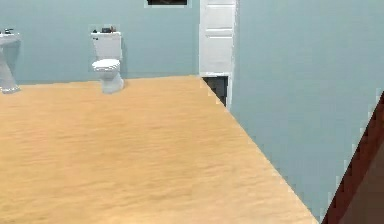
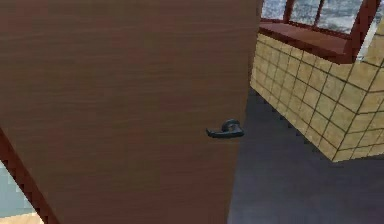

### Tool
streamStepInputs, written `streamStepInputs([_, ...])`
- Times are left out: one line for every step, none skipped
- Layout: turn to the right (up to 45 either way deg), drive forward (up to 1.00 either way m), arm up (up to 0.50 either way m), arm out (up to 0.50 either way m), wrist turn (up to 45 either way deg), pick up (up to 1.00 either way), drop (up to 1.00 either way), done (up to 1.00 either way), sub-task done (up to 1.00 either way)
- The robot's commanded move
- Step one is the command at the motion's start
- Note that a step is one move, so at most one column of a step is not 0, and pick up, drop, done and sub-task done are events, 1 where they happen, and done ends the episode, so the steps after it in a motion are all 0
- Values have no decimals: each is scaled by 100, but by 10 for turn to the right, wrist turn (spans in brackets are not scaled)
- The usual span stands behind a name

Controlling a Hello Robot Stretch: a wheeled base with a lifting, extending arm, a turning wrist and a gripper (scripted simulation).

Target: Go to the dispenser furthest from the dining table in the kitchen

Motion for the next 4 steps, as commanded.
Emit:
streamStepInputs([0,85,0,0,0,0,0,0,0])
streamStepInputs([0,100,0,0,0,0,0,0,0])
streamStepInputs([0,100,0,0,0,0,0,0,0])
streamStepInputs([60,0,0,0,0,0,0,0,0])
